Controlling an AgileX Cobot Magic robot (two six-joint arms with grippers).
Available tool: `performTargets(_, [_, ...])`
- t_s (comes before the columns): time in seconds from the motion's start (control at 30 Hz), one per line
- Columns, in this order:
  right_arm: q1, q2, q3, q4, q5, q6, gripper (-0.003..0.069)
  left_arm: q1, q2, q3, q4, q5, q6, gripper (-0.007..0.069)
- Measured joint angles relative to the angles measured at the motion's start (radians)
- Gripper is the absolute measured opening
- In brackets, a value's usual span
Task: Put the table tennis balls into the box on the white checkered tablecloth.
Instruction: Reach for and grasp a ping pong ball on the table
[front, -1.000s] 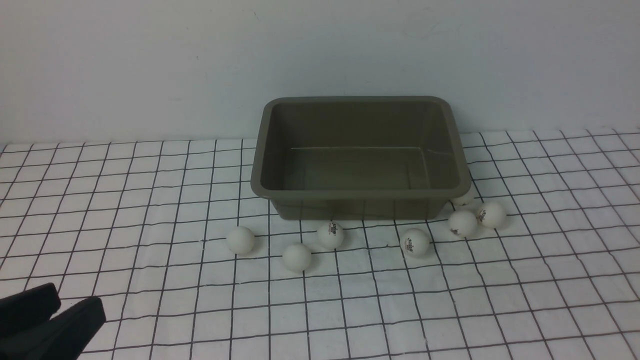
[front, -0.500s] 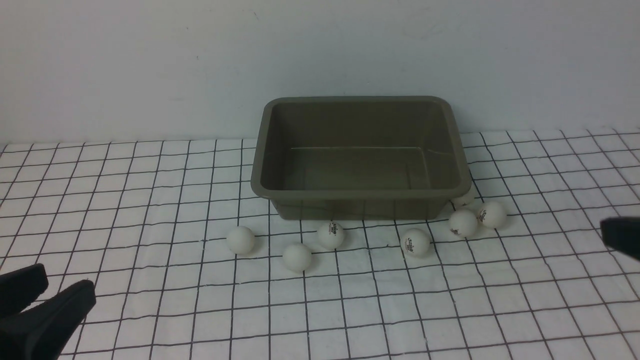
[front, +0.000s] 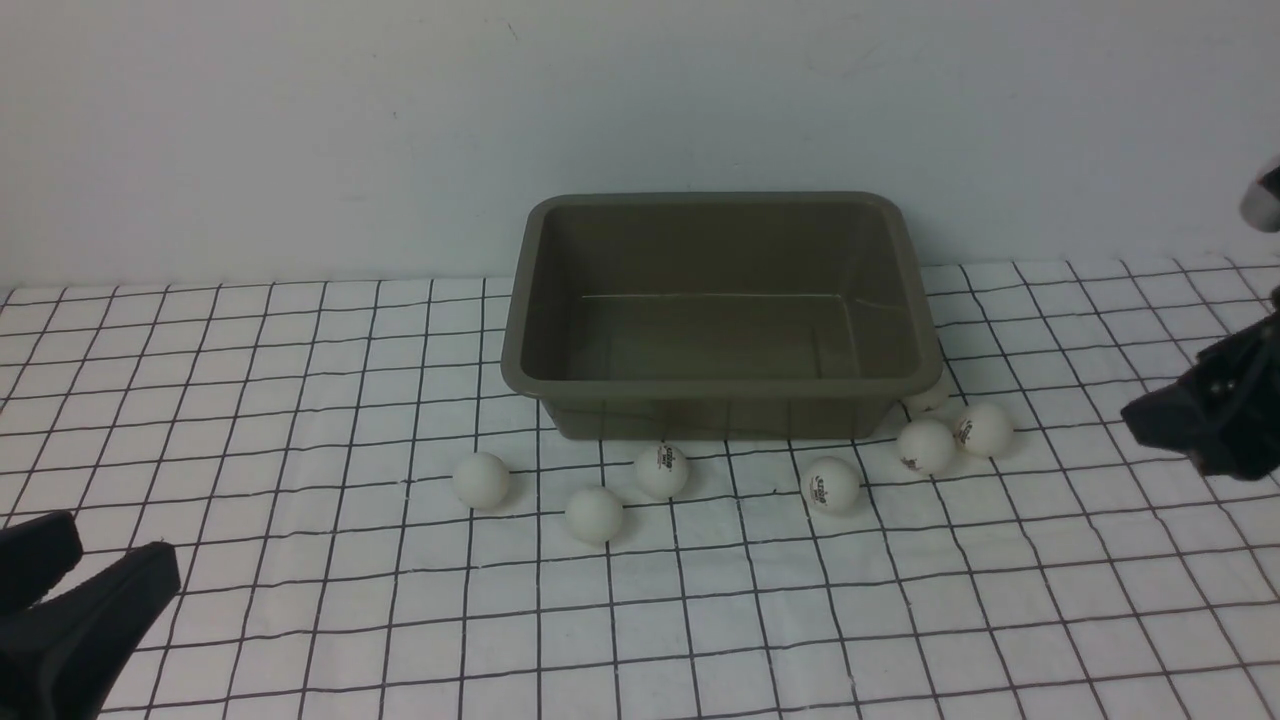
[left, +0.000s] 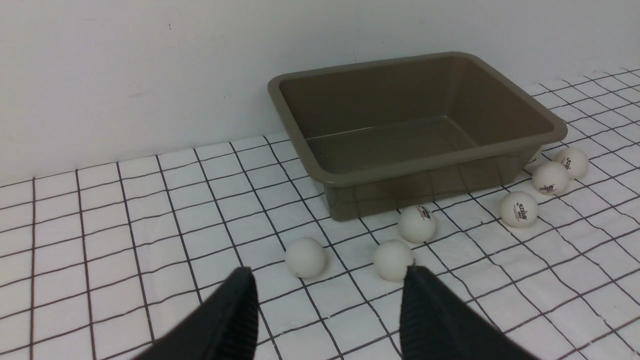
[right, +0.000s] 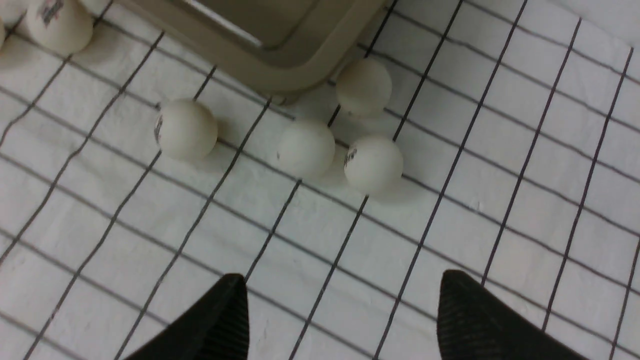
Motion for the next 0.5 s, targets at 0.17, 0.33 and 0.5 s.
performTargets(0.17, [0.0,0.076,-0.012,0.071,-0.112,-0.045,0.0462,0.0,0.0,0.0,0.0,0.0,0.0,0.0356])
performTargets(0.33, [0.0,0.221,-0.086,0.093,-0.098,-0.005,0.0462,0.0,0.0,0.0,0.0,0.001,0.0,0.0356])
performTargets(0.5, [0.0,0.368,-0.2,0.093,-0.066,0.07,0.0462,0.0,0.0,0.0,0.0,0.001,0.0,0.0356])
